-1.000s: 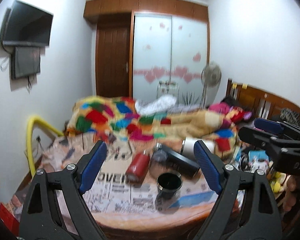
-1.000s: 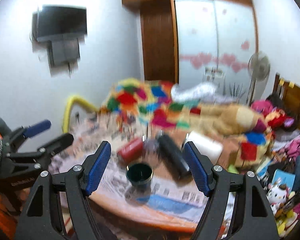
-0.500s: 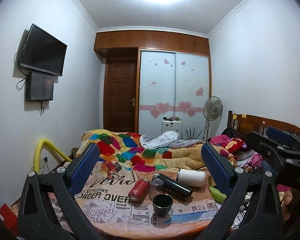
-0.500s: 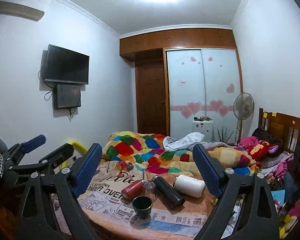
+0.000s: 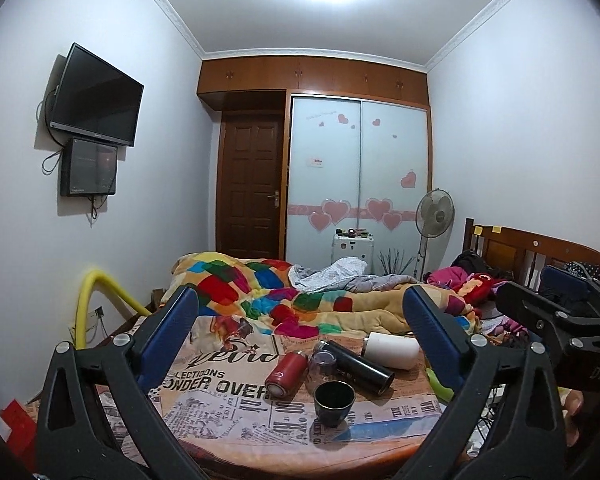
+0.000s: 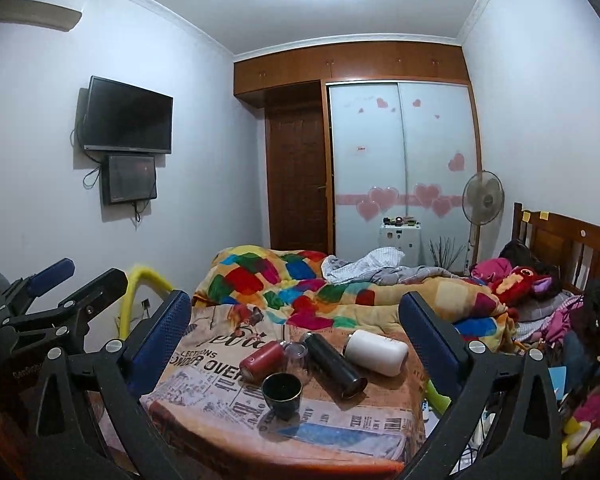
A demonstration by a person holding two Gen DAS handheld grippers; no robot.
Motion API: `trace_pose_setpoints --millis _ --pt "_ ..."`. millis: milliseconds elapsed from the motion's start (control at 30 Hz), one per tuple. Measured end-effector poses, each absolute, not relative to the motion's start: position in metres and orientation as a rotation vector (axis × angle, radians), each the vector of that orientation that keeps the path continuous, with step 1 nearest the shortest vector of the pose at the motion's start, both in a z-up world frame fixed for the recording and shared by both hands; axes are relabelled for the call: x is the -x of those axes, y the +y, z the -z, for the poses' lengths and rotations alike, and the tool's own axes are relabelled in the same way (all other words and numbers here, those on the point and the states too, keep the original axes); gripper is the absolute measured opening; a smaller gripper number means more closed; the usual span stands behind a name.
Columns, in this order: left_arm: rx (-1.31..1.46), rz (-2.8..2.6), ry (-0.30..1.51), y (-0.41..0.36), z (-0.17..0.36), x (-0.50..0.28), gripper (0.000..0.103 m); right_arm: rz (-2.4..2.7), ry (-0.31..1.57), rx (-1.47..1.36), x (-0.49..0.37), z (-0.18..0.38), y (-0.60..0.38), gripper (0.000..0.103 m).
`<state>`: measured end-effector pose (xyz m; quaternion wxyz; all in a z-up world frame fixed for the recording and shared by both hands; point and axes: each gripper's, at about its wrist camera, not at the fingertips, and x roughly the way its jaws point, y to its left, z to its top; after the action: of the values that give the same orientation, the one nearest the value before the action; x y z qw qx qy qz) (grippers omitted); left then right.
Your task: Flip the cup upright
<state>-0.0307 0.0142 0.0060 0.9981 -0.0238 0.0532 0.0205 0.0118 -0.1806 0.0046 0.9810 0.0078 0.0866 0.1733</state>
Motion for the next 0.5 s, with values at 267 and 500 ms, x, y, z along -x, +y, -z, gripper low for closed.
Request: trace_pose_setpoints --millis 267,500 --pt "0.053 -0.042 0.119 0.0161 -0.0028 0.0281 0.103 -0.355 0.196 -0.002 -0.0136 0.0003 -0.1781 0.103" --pt "0.052 -0.037 0.130 0.0149 -0.0006 0.0245 0.103 -0.357 0.208 0.000 -0.0139 -0.0003 -0.1774 0.103"
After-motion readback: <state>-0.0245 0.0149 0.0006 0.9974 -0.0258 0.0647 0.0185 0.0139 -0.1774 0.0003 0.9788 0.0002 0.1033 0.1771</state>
